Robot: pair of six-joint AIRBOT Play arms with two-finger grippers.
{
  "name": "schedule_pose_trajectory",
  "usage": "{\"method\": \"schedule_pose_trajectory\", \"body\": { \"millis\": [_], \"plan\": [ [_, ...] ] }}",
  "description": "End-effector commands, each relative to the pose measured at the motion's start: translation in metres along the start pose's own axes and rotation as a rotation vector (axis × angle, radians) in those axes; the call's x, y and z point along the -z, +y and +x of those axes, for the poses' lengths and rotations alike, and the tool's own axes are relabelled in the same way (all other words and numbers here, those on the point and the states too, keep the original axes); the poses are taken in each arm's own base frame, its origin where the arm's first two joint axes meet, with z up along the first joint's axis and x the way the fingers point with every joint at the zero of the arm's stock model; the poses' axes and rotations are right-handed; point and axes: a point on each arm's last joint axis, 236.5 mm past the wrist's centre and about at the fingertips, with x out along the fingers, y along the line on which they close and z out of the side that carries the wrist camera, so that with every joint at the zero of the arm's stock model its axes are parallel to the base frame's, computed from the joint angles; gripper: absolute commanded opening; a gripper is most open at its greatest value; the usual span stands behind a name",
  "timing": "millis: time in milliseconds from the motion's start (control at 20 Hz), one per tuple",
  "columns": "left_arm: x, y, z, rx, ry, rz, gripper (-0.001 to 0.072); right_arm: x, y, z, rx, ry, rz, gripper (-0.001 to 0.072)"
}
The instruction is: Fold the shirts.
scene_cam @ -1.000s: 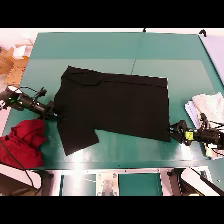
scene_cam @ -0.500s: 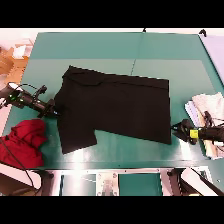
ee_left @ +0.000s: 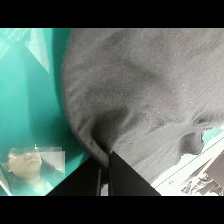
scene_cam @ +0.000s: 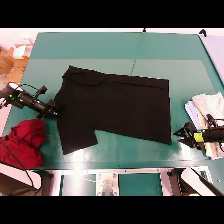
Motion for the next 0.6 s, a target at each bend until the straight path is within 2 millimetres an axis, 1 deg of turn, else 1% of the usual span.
{"method": "schedule_pose_trajectory", "body": {
  "millis": [0,100,200,300,350,450,500,550],
  "plan": [
    [0.001,-0.002,0.000,0.008,0.003,0.010,0.0032,0.005,-0.016,0.017,0.035,-0.002,0.027,0.0404],
    [0.000,-0.003,0.000,0.011,0.001,0.014,0.0032,0.006,-0.004,0.033,-0.050,-0.010,0.019,0.0404],
    [0.000,-0.004,0.000,0.014,0.000,0.013,0.0032,0.002,0.008,0.041,-0.121,-0.035,0.015,0.0402],
    [0.000,-0.004,0.000,0.014,0.000,0.013,0.0032,-0.002,0.020,0.044,-0.181,-0.042,0.011,0.0385],
    [0.000,-0.004,0.000,0.014,0.000,0.013,0.0032,-0.003,0.028,0.044,-0.218,-0.041,0.006,0.0352],
    [0.000,-0.004,0.000,0.016,0.001,0.013,0.0032,-0.004,0.035,0.044,-0.251,-0.041,0.014,0.0343],
    [0.000,-0.007,0.000,0.027,0.002,0.012,0.0032,-0.002,0.036,0.044,-0.258,-0.032,0.005,0.0245],
    [0.000,-0.011,-0.001,0.044,0.000,0.011,0.0032,0.004,0.039,0.043,-0.271,-0.009,-0.009,0.0228]
  ]
}}
